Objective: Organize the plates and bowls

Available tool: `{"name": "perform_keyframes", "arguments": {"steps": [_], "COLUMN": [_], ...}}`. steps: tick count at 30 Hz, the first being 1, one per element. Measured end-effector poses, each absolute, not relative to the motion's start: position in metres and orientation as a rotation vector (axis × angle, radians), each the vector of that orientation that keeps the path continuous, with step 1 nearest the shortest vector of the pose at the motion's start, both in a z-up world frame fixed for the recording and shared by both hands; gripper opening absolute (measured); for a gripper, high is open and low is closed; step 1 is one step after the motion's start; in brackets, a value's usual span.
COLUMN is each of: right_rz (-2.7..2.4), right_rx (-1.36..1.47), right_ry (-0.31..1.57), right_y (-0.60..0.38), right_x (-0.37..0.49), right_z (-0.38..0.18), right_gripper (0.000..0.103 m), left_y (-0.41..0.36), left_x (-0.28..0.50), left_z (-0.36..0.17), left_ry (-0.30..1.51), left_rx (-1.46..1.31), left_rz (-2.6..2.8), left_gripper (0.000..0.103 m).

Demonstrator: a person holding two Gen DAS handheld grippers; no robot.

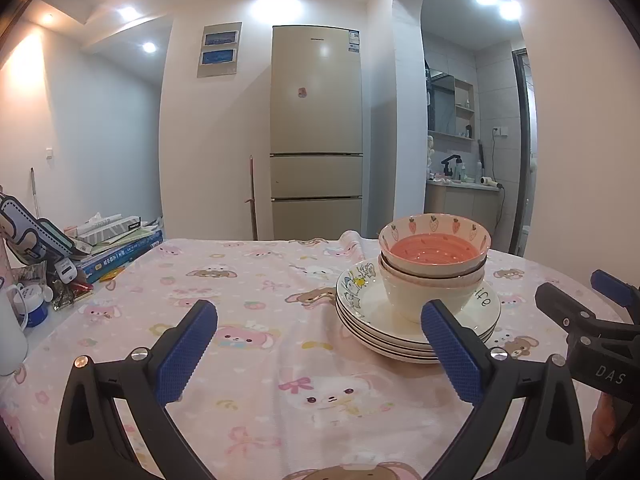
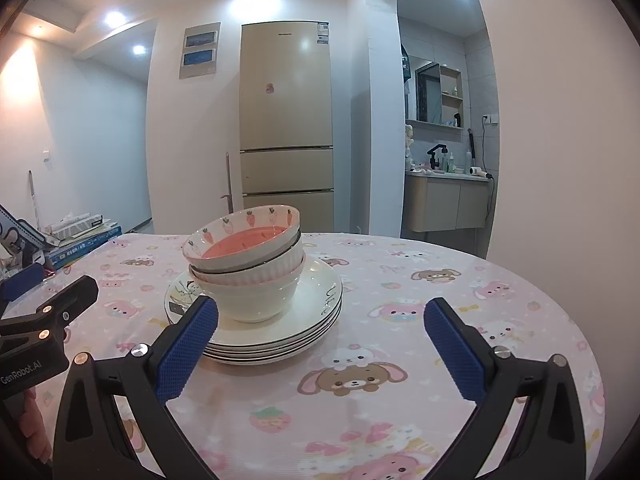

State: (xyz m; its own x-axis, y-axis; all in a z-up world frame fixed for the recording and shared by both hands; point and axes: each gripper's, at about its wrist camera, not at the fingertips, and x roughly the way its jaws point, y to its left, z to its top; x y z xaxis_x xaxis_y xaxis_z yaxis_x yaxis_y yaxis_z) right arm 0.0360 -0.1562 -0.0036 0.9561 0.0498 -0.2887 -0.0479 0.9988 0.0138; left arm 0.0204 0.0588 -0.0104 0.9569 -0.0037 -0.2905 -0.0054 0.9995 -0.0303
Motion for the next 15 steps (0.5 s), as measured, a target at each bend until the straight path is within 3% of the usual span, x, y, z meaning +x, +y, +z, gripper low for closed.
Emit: {"name": "perform_keyframes", "arguments": {"steps": [15], "right_rz": [0.063], "right_rx": [-0.005], "right_ry": [0.292], "right_y": [-0.1516], "right_x": [0.0375], "right_z": [-0.0052], "right_gripper": [0.103], "left_y": [0.0584], "left_x": [0.0191], "left_z": [-0.0088], "left_ry": [0.296], "left_rx": [-0.031], "left_rz": [0.008], "left_gripper": [0.103]}}
